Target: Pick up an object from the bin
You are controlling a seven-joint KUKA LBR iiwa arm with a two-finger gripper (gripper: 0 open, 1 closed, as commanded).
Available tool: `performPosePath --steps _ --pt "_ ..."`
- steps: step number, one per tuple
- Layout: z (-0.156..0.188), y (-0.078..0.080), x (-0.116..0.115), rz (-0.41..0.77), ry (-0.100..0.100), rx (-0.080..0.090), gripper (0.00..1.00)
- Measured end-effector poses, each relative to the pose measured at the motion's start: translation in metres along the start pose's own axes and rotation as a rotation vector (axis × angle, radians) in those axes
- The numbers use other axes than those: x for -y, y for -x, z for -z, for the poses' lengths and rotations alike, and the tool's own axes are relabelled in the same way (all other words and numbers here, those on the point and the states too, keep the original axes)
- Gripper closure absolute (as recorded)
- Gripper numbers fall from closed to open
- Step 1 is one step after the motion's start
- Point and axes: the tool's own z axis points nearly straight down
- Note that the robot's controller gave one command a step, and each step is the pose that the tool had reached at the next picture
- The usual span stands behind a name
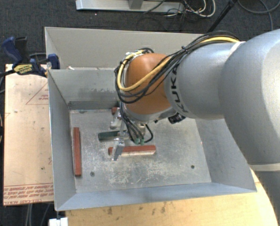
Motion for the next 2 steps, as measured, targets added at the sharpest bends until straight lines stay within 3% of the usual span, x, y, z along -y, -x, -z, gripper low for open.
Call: performPosePath --steps 1,2 --pt "-0.0329 -0.0244 0.0085 0.025 0.006 0.019 1.00" --pt "-0.0329 -0.0244 0.0085 0.025 0.006 0.019 1.00"
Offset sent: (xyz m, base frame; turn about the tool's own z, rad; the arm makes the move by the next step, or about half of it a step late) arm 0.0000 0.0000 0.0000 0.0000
